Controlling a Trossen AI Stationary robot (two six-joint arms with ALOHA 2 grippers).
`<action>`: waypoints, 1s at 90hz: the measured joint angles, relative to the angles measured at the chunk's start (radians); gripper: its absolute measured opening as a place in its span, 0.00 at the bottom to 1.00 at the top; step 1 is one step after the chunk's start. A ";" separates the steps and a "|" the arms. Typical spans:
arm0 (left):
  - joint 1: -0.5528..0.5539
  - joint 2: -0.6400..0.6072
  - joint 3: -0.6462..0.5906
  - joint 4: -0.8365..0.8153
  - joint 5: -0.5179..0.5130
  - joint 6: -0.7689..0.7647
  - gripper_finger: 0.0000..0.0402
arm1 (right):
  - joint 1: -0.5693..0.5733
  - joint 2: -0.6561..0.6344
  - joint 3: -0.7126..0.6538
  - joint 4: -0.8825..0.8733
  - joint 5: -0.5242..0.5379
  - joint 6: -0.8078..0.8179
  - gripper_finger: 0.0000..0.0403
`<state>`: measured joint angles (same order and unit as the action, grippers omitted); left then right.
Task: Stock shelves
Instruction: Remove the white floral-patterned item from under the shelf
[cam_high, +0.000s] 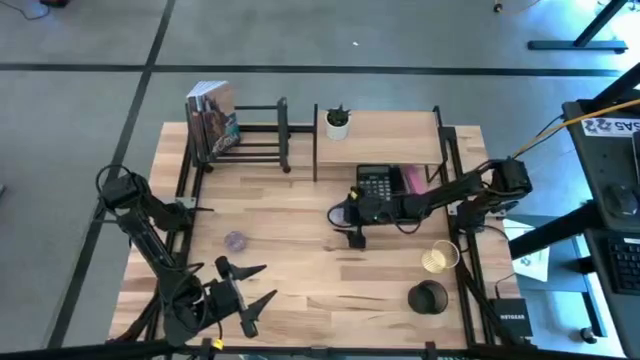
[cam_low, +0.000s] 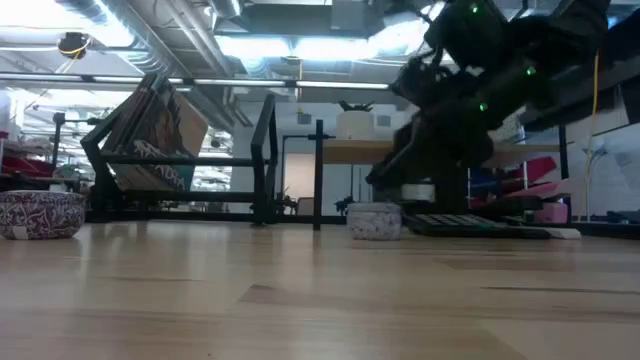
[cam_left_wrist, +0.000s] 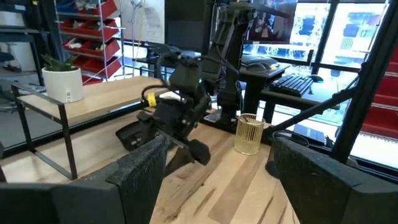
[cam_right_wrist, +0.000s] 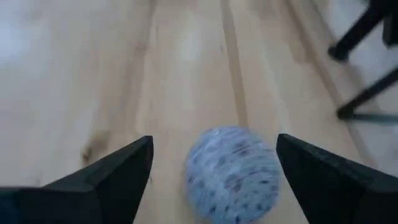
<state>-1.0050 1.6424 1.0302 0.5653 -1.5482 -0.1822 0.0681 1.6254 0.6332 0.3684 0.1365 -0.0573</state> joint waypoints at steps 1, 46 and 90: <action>0.000 0.000 0.000 0.000 0.000 0.000 0.69 | 0.000 0.001 0.000 -0.002 -0.002 0.000 0.81; 0.000 0.000 0.000 0.000 0.000 0.001 0.69 | -0.029 0.176 0.029 0.090 -0.119 0.027 0.79; 0.009 0.000 0.000 0.000 0.000 0.007 0.69 | 0.056 0.251 0.239 0.100 -0.182 0.018 0.71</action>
<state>-0.9964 1.6421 1.0302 0.5652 -1.5482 -0.1755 0.1243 1.8762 0.8720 0.4689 -0.0460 -0.0394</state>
